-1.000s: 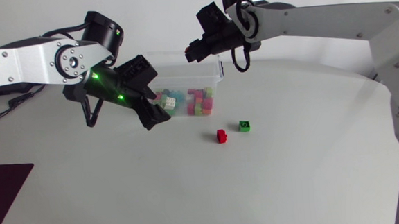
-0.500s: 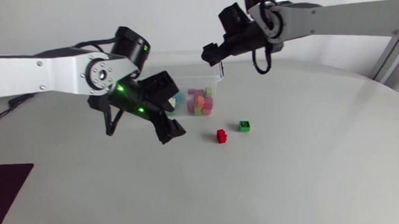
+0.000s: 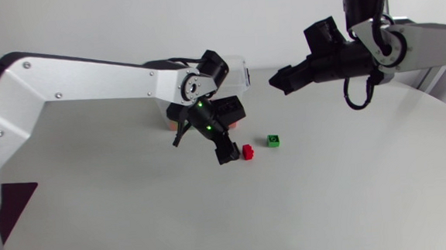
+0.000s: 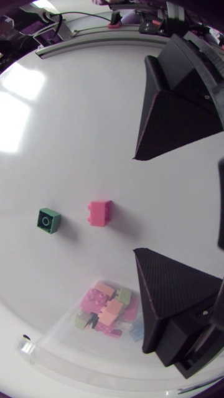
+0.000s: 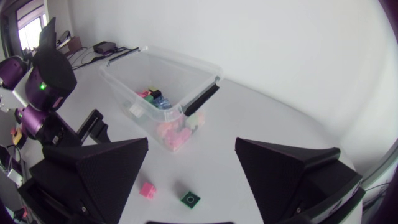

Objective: Place the duplo bricks in the container

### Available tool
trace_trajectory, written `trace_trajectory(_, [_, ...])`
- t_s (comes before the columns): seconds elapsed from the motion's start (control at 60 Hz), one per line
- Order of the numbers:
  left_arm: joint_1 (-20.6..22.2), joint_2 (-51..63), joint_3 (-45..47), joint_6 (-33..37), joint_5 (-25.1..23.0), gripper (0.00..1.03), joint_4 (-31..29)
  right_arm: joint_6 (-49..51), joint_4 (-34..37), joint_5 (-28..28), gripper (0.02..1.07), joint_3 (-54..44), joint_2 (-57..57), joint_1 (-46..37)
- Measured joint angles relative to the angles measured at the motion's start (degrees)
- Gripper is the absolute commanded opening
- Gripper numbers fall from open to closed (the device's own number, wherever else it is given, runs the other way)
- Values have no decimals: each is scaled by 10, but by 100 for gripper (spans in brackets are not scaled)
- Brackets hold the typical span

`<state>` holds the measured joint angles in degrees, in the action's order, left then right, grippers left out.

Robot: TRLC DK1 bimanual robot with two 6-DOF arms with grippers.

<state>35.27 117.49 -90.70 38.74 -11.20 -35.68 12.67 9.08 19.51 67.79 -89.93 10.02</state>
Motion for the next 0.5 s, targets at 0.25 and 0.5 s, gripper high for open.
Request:
trace_trajectory(0.25, [17,80,-93,-16,31,93,-54,10,-5,18,103,-70,46,-28])
trace_trajectory(0.5, [35,148,-209,-35,49,90,-116,11,-7,33,103,-107,91,-34])
